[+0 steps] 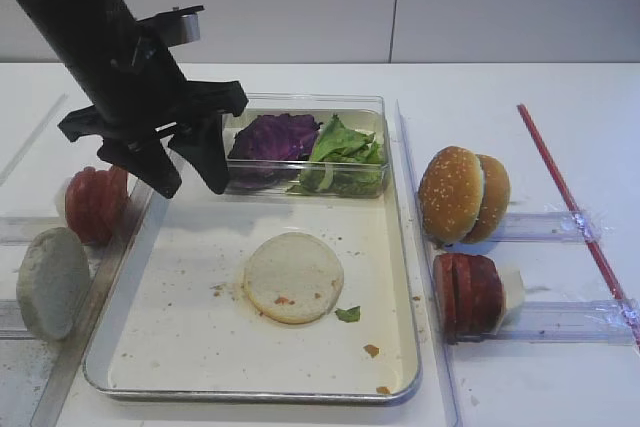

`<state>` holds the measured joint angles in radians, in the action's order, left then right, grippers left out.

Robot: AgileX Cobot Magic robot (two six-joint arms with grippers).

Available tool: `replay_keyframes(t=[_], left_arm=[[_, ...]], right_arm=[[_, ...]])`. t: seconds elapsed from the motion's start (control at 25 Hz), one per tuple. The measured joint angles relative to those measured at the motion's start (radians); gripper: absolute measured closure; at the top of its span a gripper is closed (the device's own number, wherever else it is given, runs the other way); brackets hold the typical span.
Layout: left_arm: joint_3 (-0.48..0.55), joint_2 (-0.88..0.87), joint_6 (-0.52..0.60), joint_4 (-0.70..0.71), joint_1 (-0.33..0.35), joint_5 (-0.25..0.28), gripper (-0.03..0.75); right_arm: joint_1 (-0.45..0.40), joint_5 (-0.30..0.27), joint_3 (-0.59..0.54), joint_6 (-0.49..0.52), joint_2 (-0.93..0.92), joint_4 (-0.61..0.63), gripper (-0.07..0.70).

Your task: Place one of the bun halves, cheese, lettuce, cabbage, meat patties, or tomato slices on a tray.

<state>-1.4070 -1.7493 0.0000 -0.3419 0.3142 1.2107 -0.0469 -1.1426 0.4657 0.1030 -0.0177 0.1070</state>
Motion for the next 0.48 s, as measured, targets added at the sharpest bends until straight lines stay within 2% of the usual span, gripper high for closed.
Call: replay_keyframes(t=[0.48], left_arm=[[-0.011, 0.084, -0.087, 0.169, 0.025, 0.012, 0.334]], right_arm=[[0.0, 0.0, 0.0, 0.0, 0.0, 0.0, 0.249]])
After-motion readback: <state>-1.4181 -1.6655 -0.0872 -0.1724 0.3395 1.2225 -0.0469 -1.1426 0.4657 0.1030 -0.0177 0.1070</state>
